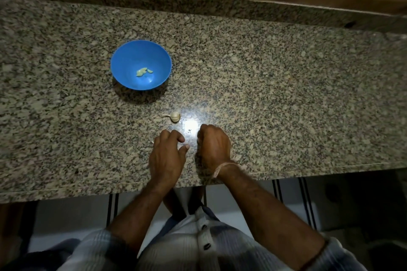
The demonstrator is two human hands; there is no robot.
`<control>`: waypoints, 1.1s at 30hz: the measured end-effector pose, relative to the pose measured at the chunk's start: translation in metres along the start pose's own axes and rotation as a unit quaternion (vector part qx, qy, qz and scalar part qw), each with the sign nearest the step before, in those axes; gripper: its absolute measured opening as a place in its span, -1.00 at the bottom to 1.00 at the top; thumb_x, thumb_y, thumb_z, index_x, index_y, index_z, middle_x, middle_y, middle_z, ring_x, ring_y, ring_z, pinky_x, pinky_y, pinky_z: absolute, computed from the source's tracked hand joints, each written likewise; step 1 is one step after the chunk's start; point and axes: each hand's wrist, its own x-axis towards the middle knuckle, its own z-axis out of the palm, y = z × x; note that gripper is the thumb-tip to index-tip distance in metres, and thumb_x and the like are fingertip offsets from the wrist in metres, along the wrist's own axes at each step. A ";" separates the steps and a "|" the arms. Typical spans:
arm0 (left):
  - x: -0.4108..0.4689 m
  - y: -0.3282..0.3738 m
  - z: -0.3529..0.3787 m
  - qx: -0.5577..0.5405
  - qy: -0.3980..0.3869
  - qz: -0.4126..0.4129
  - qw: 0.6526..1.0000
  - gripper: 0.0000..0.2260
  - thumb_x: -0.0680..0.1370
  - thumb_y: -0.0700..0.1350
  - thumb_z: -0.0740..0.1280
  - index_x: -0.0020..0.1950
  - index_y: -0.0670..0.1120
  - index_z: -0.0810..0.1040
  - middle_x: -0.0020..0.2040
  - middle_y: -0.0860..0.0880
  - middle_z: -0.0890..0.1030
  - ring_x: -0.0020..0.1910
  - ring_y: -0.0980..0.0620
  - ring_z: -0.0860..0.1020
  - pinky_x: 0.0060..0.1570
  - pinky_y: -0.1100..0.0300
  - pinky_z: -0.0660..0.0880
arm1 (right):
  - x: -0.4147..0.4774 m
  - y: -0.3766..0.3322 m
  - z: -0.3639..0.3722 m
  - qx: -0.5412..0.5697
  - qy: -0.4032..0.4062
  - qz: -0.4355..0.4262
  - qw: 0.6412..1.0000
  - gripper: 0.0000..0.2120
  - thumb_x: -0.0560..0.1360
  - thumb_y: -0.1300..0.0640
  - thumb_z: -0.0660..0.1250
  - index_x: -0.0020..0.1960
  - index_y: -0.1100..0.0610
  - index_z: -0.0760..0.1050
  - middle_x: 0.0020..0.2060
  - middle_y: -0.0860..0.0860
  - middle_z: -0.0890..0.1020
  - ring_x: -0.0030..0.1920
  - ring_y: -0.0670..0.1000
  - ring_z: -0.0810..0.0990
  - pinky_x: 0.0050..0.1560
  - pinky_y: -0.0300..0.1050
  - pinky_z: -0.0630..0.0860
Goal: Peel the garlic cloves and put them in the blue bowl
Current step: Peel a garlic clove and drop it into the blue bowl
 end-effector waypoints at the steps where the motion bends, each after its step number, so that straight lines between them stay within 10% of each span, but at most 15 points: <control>1: 0.001 0.002 0.001 -0.048 -0.008 -0.015 0.999 -0.90 0.60 0.05 0.43 0.00 0.10 0.53 -0.05 0.11 0.53 0.03 -0.01 0.51 -0.19 0.08 0.43 | 0.003 0.005 -0.003 0.103 -0.022 0.030 0.994 -0.91 0.49 0.21 0.49 -0.16 0.11 0.60 -0.20 0.02 0.70 -0.11 0.10 0.69 -0.21 -0.02 0.54; 5: -0.001 0.015 -0.003 -0.291 -0.055 -0.104 0.949 -0.78 0.59 0.20 0.31 -0.09 0.09 0.61 -0.20 0.07 0.69 -0.17 0.02 0.68 -0.12 -0.12 0.65 | -0.012 0.014 -0.017 0.456 -0.098 0.097 0.879 -0.92 0.53 0.31 0.51 -0.15 0.26 0.68 -0.27 0.19 0.72 -0.25 0.15 0.71 -0.11 0.14 0.72; 10: -0.010 0.016 -0.008 -0.251 -0.050 -0.047 0.966 -0.81 0.68 -0.02 0.32 -0.14 0.05 0.51 -0.28 0.06 0.64 -0.29 0.08 0.61 -0.28 0.03 0.55 | -0.038 0.010 -0.015 0.570 -0.133 0.158 0.795 -0.90 0.60 0.34 0.41 0.04 0.41 0.61 -0.24 0.20 0.69 -0.29 0.06 0.66 -0.19 0.04 0.71; 20: -0.017 0.032 -0.010 -0.175 -0.131 -0.016 0.976 -0.77 0.77 -0.02 0.07 -0.01 -0.03 0.43 -0.15 0.03 0.56 -0.17 0.05 0.53 -0.26 0.13 0.35 | -0.040 0.015 -0.002 0.404 -0.078 0.057 0.910 -0.63 0.67 -0.04 0.34 -0.30 0.04 0.52 -0.43 -0.06 0.57 -0.37 -0.06 0.52 -0.26 -0.10 0.48; 27: -0.005 0.047 -0.018 -0.506 -0.255 -0.254 0.784 -0.75 0.75 -0.09 0.09 -0.11 -0.02 0.39 -0.37 0.07 0.33 -0.48 0.15 0.24 -0.57 0.30 0.14 | -0.028 0.021 -0.006 0.148 0.100 -0.179 0.967 -0.68 0.67 0.06 0.28 -0.25 0.02 0.35 -0.39 -0.14 0.35 -0.33 -0.07 0.34 -0.26 -0.15 0.17; 31: -0.016 0.049 -0.014 -0.288 -0.124 -0.101 0.944 -0.71 0.77 -0.03 0.08 -0.06 -0.06 0.49 -0.26 0.01 0.57 -0.33 0.03 0.52 -0.36 0.14 0.42 | -0.021 0.021 -0.022 0.289 -0.046 -0.055 0.955 -0.58 0.66 0.04 0.33 -0.37 0.02 0.39 -0.53 -0.12 0.41 -0.47 -0.14 0.35 -0.36 -0.22 0.27; 33: -0.020 0.048 -0.009 -0.162 -0.065 -0.008 0.985 -0.73 0.76 -0.01 0.08 -0.03 -0.07 0.45 -0.21 -0.01 0.57 -0.24 0.07 0.54 -0.26 0.16 0.43 | -0.020 0.016 -0.033 0.456 -0.183 0.111 0.864 -0.58 0.65 0.02 0.34 -0.37 0.06 0.46 -0.53 -0.07 0.47 -0.49 -0.10 0.38 -0.40 -0.20 0.33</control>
